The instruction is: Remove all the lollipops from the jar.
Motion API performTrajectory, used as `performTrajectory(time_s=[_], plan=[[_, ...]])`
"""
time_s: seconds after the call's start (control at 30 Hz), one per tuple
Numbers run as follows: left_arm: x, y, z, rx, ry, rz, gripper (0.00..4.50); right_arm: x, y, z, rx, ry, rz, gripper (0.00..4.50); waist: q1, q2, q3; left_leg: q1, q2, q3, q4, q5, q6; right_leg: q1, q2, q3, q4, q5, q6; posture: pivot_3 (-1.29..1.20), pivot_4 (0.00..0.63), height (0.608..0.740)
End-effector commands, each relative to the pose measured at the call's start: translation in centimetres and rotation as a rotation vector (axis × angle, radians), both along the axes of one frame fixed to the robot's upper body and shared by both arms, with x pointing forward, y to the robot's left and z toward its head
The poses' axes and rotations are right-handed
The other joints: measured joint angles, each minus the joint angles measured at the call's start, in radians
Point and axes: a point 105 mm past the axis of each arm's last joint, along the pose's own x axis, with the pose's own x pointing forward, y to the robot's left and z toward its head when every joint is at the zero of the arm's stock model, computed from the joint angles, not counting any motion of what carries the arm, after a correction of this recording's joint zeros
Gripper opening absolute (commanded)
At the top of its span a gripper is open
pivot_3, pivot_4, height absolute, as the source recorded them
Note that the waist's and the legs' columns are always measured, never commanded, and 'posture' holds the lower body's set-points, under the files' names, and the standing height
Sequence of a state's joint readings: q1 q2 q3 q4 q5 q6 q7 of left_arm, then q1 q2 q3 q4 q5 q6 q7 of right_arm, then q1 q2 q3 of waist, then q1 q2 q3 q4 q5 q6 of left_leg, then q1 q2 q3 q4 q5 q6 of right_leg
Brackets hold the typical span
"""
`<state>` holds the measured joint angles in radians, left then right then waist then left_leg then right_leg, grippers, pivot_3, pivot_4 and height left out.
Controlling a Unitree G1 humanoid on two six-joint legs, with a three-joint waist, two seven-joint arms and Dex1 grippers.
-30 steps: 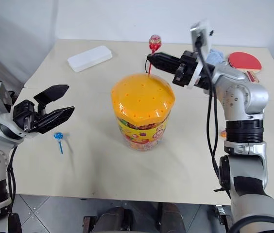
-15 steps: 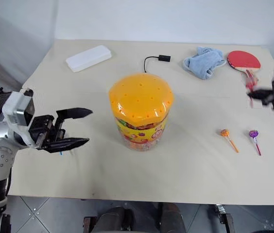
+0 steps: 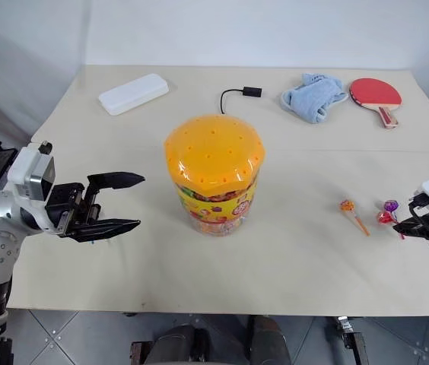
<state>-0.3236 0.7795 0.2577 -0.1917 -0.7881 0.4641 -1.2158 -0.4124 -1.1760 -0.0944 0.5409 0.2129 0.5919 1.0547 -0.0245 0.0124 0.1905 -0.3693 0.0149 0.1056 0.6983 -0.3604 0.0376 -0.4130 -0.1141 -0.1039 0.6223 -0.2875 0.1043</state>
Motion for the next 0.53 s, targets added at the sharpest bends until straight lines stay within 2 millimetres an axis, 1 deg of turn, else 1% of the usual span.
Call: performTrajectory(time_s=[0.03, 0.13, 0.17, 0.2, 0.23, 0.27, 0.3, 0.33, 0.4, 0.43, 0.47, 0.53], plan=[[0.7, 1.3, 0.4, 0.014, -0.028, 0.099, 4.50, 0.1, -0.4, 2.3, -0.017, -0.109, 0.018, 2.74, 0.004, 0.000, 0.000, 0.000, 0.000, -0.001, 0.000, 0.000, 0.000, 0.000, 0.000, 0.000, 0.000, 0.000, 0.000, 0.00, 0.150, 0.740], [1.1, 2.2, -0.2, 0.031, -0.006, 0.162, 4.50, 0.5, 0.5, 4.0, -0.017, -0.249, 0.107, 3.73, 0.006, 0.000, 0.000, -0.001, -0.001, 0.000, 0.000, 0.000, 0.000, 0.000, 0.000, 0.000, 0.000, 0.000, 0.000, 0.00, 0.150, 0.740], [1.2, 2.6, -0.6, 0.049, -0.009, 0.186, 4.50, 0.5, 1.5, 4.8, 0.005, -0.317, 0.189, 4.07, 0.006, 0.000, 0.000, 0.000, -0.001, 0.000, 0.000, 0.000, 0.000, 0.000, 0.000, 0.000, 0.000, 0.000, 0.000, 0.00, 0.150, 0.740], [1.2, 3.2, -1.0, 0.070, -0.015, 0.215, 4.50, 0.3, 3.1, 6.0, 0.056, -0.415, 0.298, 4.41, 0.006, 0.000, 0.000, 0.000, 0.000, 0.000, 0.000, 0.000, 0.000, 0.000, 0.000, 0.000, 0.000, 0.000, 0.000, 0.00, 0.150, 0.740], [1.1, 3.6, -1.4, 0.085, -0.018, 0.235, 4.50, 0.0, 4.1, 6.8, 0.087, -0.485, 0.373, 4.46, 0.006, 0.000, 0.000, 0.000, 0.000, 0.000, 0.000, 0.000, 0.000, 0.000, 0.001, -0.001, -0.001, 0.000, 0.000, 0.00, 0.150, 0.740], [1.1, 4.4, -2.0, 0.112, -0.020, 0.277, 4.50, -0.2, 5.7, 8.4, 0.187, -0.610, 0.440, 4.46, 0.005, 0.000, 0.000, 0.000, 0.000, -0.001, 0.000, 0.000, 0.000, 0.000, 0.001, -0.001, -0.001, 0.000, 0.000, 0.00, 0.150, 0.740], [1.1, 5.0, -2.4, 0.131, -0.022, 0.309, 4.50, -0.4, 6.8, 9.3, 0.268, -0.689, 0.461, 4.46, 0.001, 0.000, 0.000, 0.000, 0.000, 0.000, -0.001, 0.000, 0.000, 0.000, 0.002, -0.001, -0.001, 0.000, 0.000, 0.00, 0.150, 0.740], [1.0, 5.7, -2.9, 0.142, -0.017, 0.335, 4.50, -0.8, 8.2, 9.3, 0.309, -0.721, 0.511, 4.46, -0.001, 0.000, 0.000, 0.001, 0.001, 0.000, -0.001, 0.000, -0.001, 0.000, 0.002, -0.001, -0.001, 0.000, 0.000, 0.00, 0.150, 0.740], [0.9, 6.9, -3.7, 0.162, -0.023, 0.403, 4.50, -2.3, 11.9, 7.5, 0.290, -0.681, 0.696, 4.46, 0.001, 0.000, 0.000, 0.000, 0.001, -0.001, -0.001, -0.001, -0.001, 0.000, 0.001, -0.001, 0.000, 0.000, 0.000, 0.00, 0.150, 0.740], [0.9, 7.4, -4.0, 0.172, -0.031, 0.433, 4.50, -2.9, 13.3, 6.9, 0.277, -0.675, 0.765, 4.46, 0.002, 0.000, 0.000, 0.000, 0.001, -0.002, -0.001, -0.001, -0.001, 0.000, 0.001, 0.000, 0.000, 0.000, 0.000, 0.00, 0.150, 0.740], [1.1, 8.0, -4.1, 0.171, -0.062, 0.493, 4.50, -3.2, 14.7, 6.8, 0.293, -0.715, 0.809, 4.46, 0.005, -0.001, 0.000, 0.000, 0.001, -0.002, -0.001, -0.001, -0.002, 0.000, 0.000, 0.000, -0.001, 0.000, 0.000, 0.00, 0.150, 0.740], [1.6, 9.2, -4.3, 0.162, -0.129, 0.617, 4.50, -3.0, 16.3, 6.5, 0.333, -0.791, 0.794, 4.46, 0.006, -0.001, 0.000, 0.000, 0.001, -0.003, 0.000, -0.001, -0.001, 0.001, -0.001, 0.000, -0.001, 0.000, 0.000, 0.00, 0.150, 0.740]])
